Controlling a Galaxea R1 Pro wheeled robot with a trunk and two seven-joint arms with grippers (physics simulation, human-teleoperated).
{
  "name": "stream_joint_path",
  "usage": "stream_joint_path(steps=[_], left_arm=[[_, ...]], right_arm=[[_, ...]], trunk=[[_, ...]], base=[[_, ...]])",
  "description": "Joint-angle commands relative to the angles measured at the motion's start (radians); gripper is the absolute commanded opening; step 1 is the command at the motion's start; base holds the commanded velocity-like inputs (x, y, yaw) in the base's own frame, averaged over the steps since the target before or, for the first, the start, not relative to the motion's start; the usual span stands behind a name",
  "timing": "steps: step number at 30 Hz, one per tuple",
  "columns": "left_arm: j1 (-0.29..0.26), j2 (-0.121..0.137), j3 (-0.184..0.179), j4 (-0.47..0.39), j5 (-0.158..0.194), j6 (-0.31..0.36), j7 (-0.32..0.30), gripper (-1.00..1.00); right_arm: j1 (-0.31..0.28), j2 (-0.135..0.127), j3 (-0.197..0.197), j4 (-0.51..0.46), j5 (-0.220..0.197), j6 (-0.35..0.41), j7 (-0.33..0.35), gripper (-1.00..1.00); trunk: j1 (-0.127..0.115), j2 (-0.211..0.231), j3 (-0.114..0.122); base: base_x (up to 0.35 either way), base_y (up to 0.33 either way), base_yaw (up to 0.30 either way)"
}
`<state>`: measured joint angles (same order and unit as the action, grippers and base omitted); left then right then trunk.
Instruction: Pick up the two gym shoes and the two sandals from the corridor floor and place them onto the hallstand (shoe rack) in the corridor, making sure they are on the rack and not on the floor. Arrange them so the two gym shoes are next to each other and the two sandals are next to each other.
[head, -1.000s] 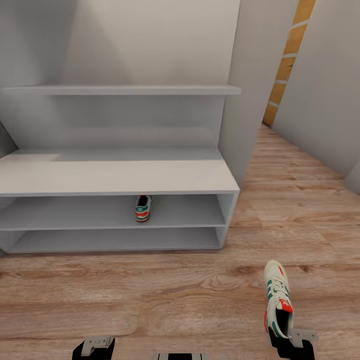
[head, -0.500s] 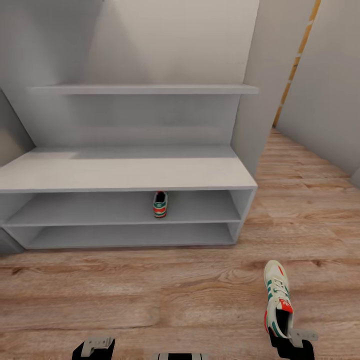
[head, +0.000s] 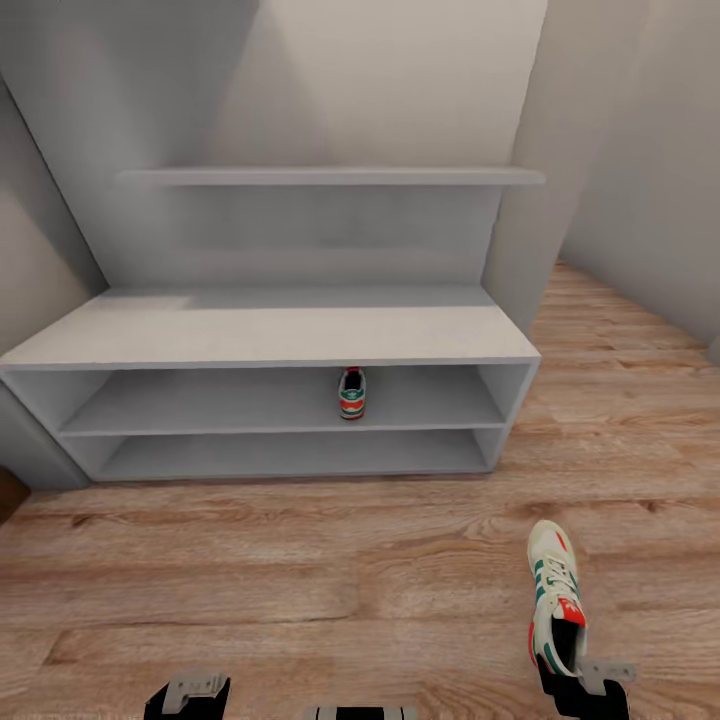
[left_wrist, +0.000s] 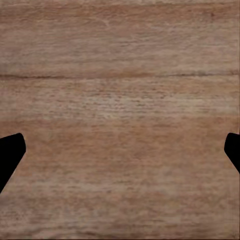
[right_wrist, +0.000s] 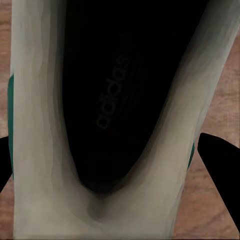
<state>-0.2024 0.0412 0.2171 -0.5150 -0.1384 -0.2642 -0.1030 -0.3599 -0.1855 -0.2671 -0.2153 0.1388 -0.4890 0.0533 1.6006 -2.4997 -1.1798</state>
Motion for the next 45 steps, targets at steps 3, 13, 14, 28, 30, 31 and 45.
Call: stream_joint_path(steps=[3,13,14,28,30,31,45], left_arm=[[-0.001,-0.001,0.008,0.004,-0.01,-0.004,-0.008,1.0],[-0.002,-0.002,0.008,-0.003,-0.012,-0.004,-0.01,1.0],[-0.003,-0.002,0.008,-0.003,-0.012,-0.003,-0.01,1.0],[-0.005,0.0,0.01,0.001,-0.01,-0.004,-0.01,1.0],[-0.005,0.0,0.01,0.003,-0.01,-0.004,-0.01,1.0],[-0.005,0.0,0.009,0.004,-0.01,-0.004,-0.01,1.0],[-0.002,0.011,0.008,0.012,-0.011,-0.024,-0.01,1.0]], right_arm=[[-0.001,0.001,-0.009,0.001,0.007,-0.004,0.005,-1.0],[-0.001,0.009,-0.005,0.002,0.01,0.0,0.005,-1.0],[-0.001,0.011,-0.004,0.001,0.01,0.001,0.006,-1.0],[-0.041,0.16,0.012,-0.189,0.069,0.322,-0.06,-1.0],[-0.05,0.187,0.022,-0.234,0.094,0.39,-0.073,-1.0],[-0.06,0.216,0.033,-0.277,0.121,0.457,-0.085,-1.0],[-0.281,0.352,0.084,-0.381,0.214,0.809,-0.195,-1.0]], trunk=[[-0.001,0.0,-0.001],[-0.001,0.0,-0.001],[-0.001,0.0,-0.001],[-0.001,0.0,-0.001],[-0.001,0.0,-0.001],[-0.001,0.0,-0.001],[-0.001,0.0,-0.001]], base=[[-0.185,0.246,0.0],[-0.027,0.033,0.0],[-0.004,0.004,0.0],[-0.001,0.001,0.0],[0.0,0.0,0.0],[0.0,0.0,0.0],[0.0,0.0,0.0]])
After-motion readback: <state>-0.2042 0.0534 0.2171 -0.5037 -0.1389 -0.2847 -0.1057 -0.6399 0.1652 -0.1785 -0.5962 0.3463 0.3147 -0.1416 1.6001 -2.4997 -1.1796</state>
